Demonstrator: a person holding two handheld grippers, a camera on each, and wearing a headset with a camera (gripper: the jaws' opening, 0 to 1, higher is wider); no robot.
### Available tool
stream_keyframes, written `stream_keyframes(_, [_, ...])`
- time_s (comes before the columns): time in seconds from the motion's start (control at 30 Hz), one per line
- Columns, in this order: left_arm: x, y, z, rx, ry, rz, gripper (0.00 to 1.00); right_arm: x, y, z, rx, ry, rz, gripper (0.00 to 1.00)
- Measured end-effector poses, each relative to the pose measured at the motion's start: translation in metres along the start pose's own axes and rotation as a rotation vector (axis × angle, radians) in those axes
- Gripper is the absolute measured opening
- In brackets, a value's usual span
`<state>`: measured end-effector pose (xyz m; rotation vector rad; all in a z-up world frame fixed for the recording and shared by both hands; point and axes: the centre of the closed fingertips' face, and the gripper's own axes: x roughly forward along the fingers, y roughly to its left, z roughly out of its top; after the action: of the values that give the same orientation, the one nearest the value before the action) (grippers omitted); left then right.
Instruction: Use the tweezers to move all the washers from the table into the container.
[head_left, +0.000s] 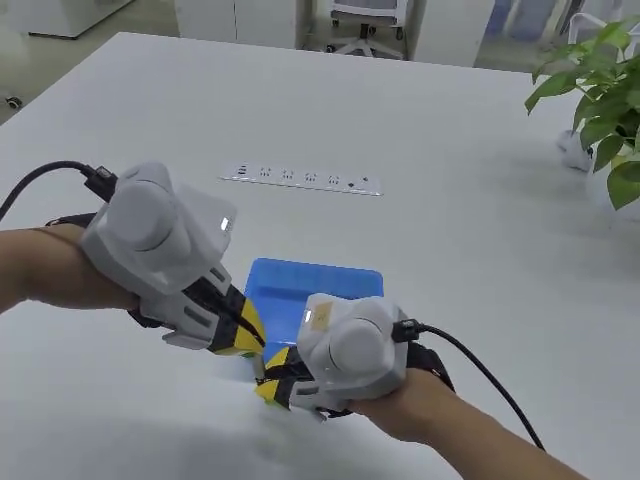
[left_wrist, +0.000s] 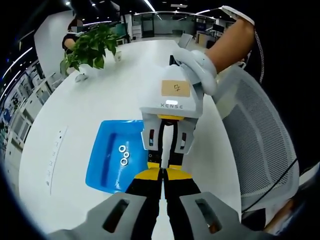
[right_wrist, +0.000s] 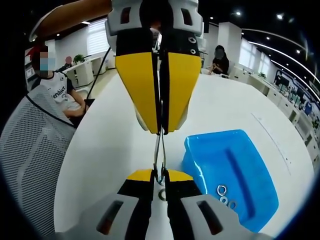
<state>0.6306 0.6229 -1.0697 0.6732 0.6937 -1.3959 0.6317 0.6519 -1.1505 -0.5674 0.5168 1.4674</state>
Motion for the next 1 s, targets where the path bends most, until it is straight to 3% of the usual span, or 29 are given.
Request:
stream_keyframes(0.63, [-0.026, -0.009, 0.014, -0.007, -0.004, 0.012, 0.05, -0.017, 0.010, 0.026, -0.005, -0.022, 0.004, 0.10])
stream_keyframes(1.0, [-0.038, -0.001, 0.034, 0.032, -0.020, 0.043, 0.05, -0.036, -0.004, 0.037, -0.008, -0.039, -0.038, 0.10])
